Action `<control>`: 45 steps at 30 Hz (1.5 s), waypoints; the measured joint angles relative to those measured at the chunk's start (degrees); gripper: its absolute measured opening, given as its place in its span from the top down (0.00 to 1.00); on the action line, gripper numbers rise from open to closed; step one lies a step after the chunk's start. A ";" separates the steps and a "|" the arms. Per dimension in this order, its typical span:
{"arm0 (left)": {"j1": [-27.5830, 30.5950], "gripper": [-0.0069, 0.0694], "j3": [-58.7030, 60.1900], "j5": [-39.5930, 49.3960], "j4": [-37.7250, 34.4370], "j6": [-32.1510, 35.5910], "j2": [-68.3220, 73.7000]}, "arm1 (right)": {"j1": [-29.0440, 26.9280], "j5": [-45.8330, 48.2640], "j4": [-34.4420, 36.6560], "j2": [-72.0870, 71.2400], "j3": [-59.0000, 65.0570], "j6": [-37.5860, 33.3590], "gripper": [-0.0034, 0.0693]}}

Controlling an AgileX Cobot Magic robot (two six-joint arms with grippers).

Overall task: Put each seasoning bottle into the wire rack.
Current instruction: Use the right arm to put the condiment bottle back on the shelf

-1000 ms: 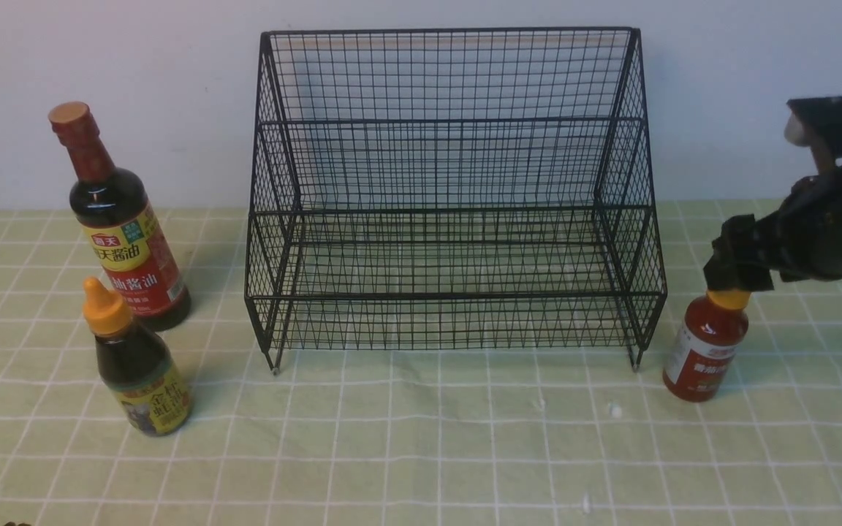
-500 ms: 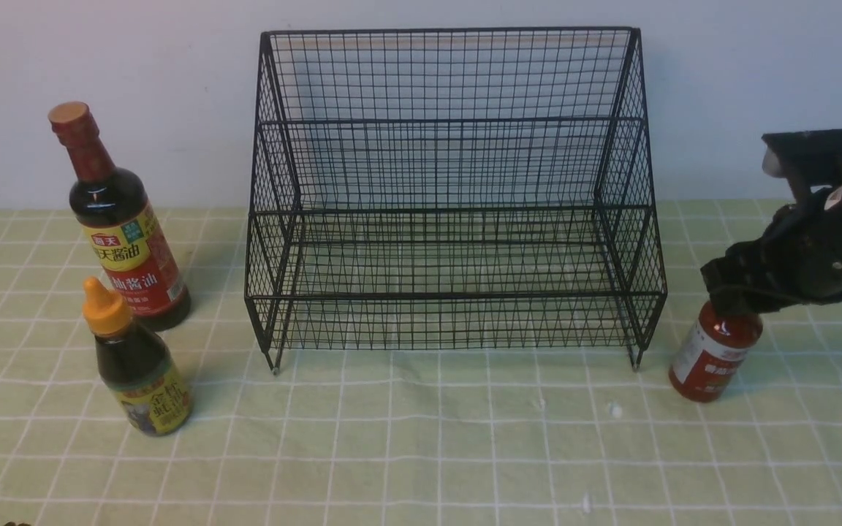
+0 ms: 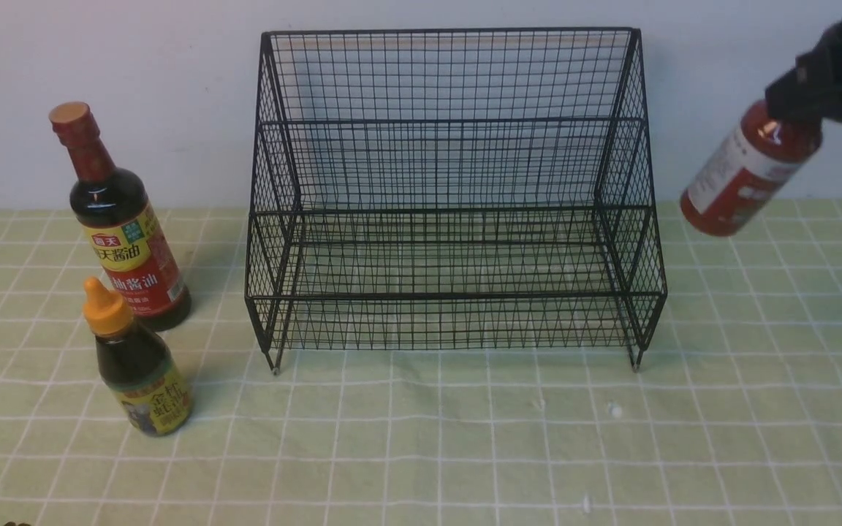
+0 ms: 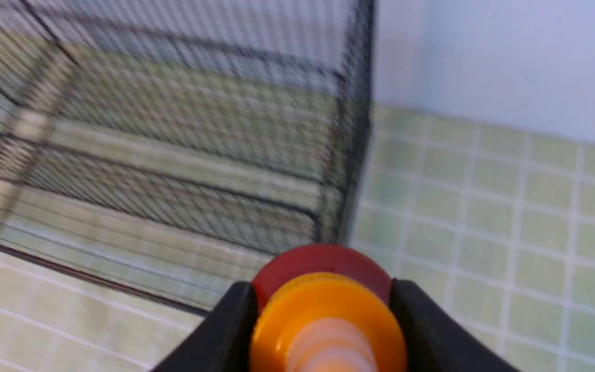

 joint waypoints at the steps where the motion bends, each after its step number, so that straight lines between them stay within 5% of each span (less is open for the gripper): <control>1: 0.00 0.92 0.00 0.00 0.00 0.00 0.00 | 0.99 0.07 0.89 0.54 -1.05 -0.86 0.54; 12: 0.00 0.92 0.00 0.00 0.00 0.00 0.00 | 10.59 -5.83 -1.56 10.85 -2.21 -0.04 0.54; 35: 0.00 0.92 0.00 0.00 0.00 0.00 0.00 | 12.13 -7.60 -4.50 25.16 -2.46 0.28 0.54; 42: 0.00 0.92 0.00 0.00 0.00 0.00 0.00 | 12.13 -5.30 -6.54 22.59 -2.50 3.60 0.27; 45: 0.00 0.92 0.00 0.00 0.00 0.00 0.00 | 12.13 -4.15 -9.00 18.44 -2.50 5.44 0.23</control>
